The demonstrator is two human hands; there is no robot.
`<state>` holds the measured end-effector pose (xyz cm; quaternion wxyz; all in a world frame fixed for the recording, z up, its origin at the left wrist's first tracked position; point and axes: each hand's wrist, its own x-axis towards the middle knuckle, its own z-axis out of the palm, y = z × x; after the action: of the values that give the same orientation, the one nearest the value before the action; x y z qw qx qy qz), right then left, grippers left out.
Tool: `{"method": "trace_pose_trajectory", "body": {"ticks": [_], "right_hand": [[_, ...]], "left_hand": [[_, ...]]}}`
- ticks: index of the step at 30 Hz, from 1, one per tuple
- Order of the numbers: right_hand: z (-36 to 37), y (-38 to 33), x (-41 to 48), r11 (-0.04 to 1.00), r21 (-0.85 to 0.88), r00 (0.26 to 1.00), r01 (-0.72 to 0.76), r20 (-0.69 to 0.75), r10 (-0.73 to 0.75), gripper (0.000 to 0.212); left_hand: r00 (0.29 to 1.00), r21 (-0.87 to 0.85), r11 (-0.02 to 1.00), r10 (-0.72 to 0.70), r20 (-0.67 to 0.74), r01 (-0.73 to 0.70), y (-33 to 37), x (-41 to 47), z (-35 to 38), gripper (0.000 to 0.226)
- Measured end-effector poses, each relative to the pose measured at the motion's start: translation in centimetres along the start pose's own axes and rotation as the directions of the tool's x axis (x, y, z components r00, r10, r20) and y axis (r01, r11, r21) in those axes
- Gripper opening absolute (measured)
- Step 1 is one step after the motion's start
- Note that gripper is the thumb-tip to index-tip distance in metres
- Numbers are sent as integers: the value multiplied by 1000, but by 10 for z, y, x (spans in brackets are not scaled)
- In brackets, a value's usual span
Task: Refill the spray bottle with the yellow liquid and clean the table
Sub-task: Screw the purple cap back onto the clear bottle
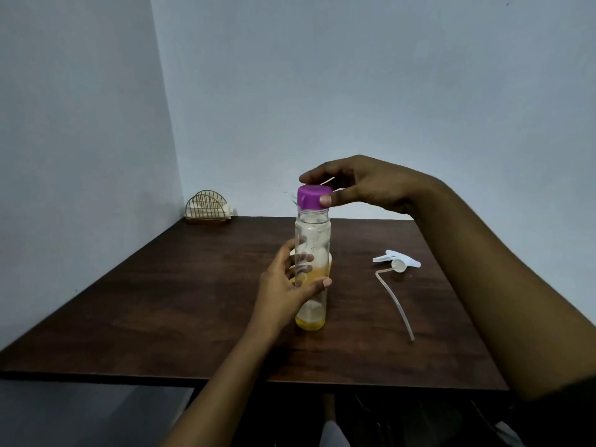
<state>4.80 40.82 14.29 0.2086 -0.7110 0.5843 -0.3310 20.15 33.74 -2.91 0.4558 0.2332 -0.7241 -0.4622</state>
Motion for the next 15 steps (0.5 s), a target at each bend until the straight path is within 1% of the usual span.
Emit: {"method": "trace_pose_trajectory", "body": {"ticks": [6, 9, 10, 12, 13, 15], "right_hand": [[-1, -16, 8, 964, -261, 987, -46, 138, 85, 44], [-2, -22, 12, 944, -326, 975, -46, 193, 114, 40], [-3, -24, 14, 935, -352, 973, -48, 195, 123, 37], [-3, -29, 19, 887, -458, 975, -55, 167, 147, 33], [-2, -32, 22, 857, -511, 976, -68, 145, 165, 33], [2, -36, 28, 827, -551, 974, -112, 104, 201, 39]], "left_hand": [[1000, -8, 1000, -24, 4, 24, 2, 1, 0, 72], [1000, -6, 1000, -20, 0, 20, 3, 0, -1, 72], [1000, -1, 1000, -17, -1, 17, 4, 0, -1, 73], [1000, 6, 1000, -24, -3, 24, 5, -1, -1, 73], [1000, 6, 1000, -27, -4, 27, 5, -1, -1, 73], [1000, 5, 1000, -21, -10, 21, 4, -2, -1, 74]]}}
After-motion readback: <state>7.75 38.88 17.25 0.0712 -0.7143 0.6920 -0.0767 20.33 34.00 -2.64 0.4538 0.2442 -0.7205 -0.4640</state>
